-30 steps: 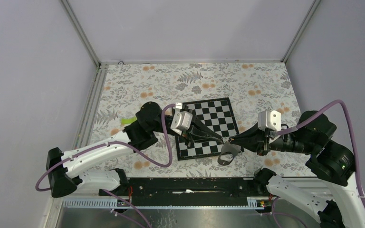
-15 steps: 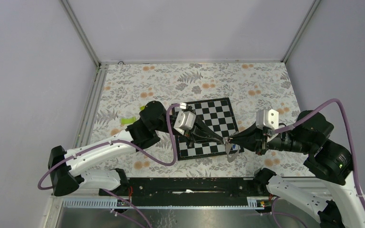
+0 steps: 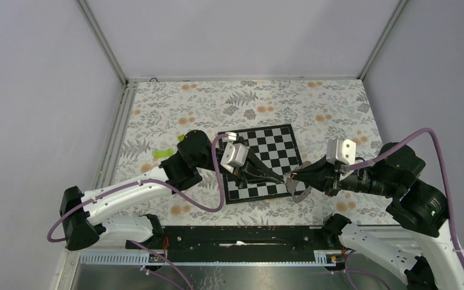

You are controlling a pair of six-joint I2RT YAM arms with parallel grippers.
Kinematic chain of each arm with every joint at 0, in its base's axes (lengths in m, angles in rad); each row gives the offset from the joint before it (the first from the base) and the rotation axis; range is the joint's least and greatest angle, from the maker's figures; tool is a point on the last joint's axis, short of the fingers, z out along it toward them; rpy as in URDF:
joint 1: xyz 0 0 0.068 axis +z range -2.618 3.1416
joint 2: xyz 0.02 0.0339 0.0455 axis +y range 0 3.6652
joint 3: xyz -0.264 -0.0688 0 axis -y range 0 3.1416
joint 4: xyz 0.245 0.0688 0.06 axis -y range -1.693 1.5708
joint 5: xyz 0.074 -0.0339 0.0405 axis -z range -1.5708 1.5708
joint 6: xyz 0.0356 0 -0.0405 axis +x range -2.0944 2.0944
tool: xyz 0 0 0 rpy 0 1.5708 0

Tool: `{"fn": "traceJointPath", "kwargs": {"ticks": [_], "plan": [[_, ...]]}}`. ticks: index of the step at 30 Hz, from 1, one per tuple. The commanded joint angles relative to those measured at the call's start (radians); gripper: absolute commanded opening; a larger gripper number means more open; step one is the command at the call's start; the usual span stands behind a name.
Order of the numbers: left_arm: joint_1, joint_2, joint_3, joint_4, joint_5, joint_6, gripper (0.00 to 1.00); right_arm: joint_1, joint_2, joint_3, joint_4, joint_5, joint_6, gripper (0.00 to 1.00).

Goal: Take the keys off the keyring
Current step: Remove the key from the keyring.

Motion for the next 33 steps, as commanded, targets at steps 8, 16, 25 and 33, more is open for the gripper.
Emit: {"fn": "traceJointPath", "kwargs": {"ticks": [8,16,25,33], "plan": [[0.003,0.039,-0.07,0.019,0.015,-0.015,0.0,0.002,-0.024,0.001,0.169,0.028,0.002,0.0],[0.003,-0.029,-0.097,0.031,0.005,0.001,0.0,0.002,-0.035,-0.023,0.205,0.111,-0.009,0.0],[0.003,-0.061,-0.095,0.064,0.038,-0.015,0.24,0.001,-0.032,-0.04,0.22,0.13,-0.008,0.0],[0.002,-0.053,-0.089,0.102,0.08,-0.06,0.36,0.002,-0.027,-0.039,0.224,0.131,-0.005,0.0]]}}
